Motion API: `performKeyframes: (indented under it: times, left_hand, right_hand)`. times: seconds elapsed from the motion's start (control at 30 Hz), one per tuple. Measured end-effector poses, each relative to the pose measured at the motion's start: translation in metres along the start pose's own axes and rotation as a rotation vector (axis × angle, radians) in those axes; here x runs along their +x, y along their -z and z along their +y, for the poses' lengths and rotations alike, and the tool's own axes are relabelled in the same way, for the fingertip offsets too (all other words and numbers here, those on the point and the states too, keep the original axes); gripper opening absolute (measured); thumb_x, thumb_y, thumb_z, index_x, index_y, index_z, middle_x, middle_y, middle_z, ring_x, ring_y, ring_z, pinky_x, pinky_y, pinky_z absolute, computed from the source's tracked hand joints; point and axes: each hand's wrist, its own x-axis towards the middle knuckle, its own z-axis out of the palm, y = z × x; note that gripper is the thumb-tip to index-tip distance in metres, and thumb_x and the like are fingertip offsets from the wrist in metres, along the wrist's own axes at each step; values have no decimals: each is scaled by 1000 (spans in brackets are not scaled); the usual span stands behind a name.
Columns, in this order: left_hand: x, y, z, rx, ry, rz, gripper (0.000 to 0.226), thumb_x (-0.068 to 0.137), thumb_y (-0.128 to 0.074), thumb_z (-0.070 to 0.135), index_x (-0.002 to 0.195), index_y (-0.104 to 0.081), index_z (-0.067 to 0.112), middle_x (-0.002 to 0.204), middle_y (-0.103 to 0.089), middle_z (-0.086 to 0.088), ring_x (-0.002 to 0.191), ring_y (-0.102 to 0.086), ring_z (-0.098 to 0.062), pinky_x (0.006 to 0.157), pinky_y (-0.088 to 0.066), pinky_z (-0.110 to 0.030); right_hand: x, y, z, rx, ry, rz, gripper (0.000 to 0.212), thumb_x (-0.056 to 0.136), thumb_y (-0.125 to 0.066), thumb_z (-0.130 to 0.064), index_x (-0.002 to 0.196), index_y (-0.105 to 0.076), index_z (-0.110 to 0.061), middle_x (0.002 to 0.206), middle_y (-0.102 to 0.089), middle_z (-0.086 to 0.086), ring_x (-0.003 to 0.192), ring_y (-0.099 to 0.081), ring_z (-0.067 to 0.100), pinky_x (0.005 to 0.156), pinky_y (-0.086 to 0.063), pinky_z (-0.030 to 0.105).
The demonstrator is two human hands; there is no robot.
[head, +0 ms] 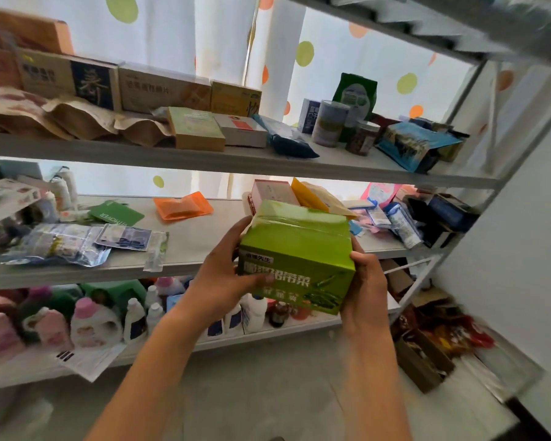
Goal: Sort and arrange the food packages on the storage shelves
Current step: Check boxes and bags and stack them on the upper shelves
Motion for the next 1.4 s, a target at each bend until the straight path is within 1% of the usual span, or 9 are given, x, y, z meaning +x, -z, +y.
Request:
performKeyframes:
  times: [0.17, 0.5, 0.63, 0.7, 0.87, 0.97, 1.07, 1.17, 1.4]
  left_hand:
    - [25, 6, 21, 35, -90, -10, 86, 71, -81, 15, 141, -39, 42, 121, -49, 25, 109, -59, -9, 84, -59, -30]
    - [115, 19, 69, 99, -262, 15, 81, 74, -79, 0, 140, -43, 29, 110, -63, 15, 100, -61, 11, 66, -56, -15]
    - [156, 21, 81, 140, -304, 80, 82, 72, -81, 7, 134, -41, 43, 101, -66, 31, 101, -61, 12, 71, -58, -17]
    - [179, 22, 85, 180, -337, 136, 84, 72, -82, 8, 134, -40, 48, 106, -64, 25, 100, -61, 12, 74, -59, -19]
    - [245, 25, 99, 340, -366, 258, 73, 69, -86, 17, 127, -52, 44, 110, -62, 19, 101, -63, 2, 83, -60, -37]
    - [290, 20, 110, 391, -354, 299, 67, 70, -87, 18, 121, -51, 45, 106, -66, 14, 99, -63, -3, 77, -58, -29]
    - [334, 9, 121, 457, -331, 308, 63, 75, -84, 20, 122, -46, 39, 104, -65, 13, 96, -63, -4, 70, -54, -20]
    - [370, 1, 135, 554, -332, 326, 58, 77, -82, 24, 122, -45, 32, 98, -62, 21, 92, -63, -1, 65, -52, -16]
    - [447, 1, 142, 627, -304, 471, 60, 63, -92, 26, 109, -54, 29, 98, -69, 9, 93, -69, -15, 81, -60, -41]
  right_hand:
    - [14, 0, -18, 35, 42, -16, 49, 97, -41, -31, 144, -53, -25, 129, -67, 12, 105, -70, 26, 71, -59, 35]
    - [105, -7, -72, -205, 161, -57, 38, 97, -48, -35, 123, -66, -13, 102, -75, -3, 93, -70, 7, 70, -53, 18]
    - [154, -9, -100, -338, 239, -185, 27, 92, -51, -38, 99, -77, -32, 93, -74, -8, 93, -67, 6, 81, -48, 26]
    - [182, -6, -116, -388, 266, -285, 22, 93, -61, -40, 110, -74, -35, 102, -75, -8, 101, -69, 12, 81, -53, 26]
    - [247, -12, -150, -597, 225, -368, 74, 69, -83, -49, 137, -57, -37, 126, -57, -14, 109, -62, 12, 82, -56, 22]
    - [292, -21, -166, -805, 256, -422, 100, 61, -83, -45, 150, -41, -33, 122, -46, -16, 112, -53, 10, 85, -52, 19]
    - [347, -18, -179, -849, 299, -453, 98, 73, -88, -22, 155, -34, -27, 134, -43, -3, 124, -51, 22, 101, -53, 37]
    - [397, -16, -192, -930, 349, -492, 96, 76, -86, -12, 154, -32, -26, 133, -45, -1, 117, -53, 18, 82, -54, 19]
    - [497, -25, -214, -1211, 497, -615, 104, 72, -90, -17, 155, -28, -21, 129, -45, -5, 119, -51, 18, 100, -50, 33]
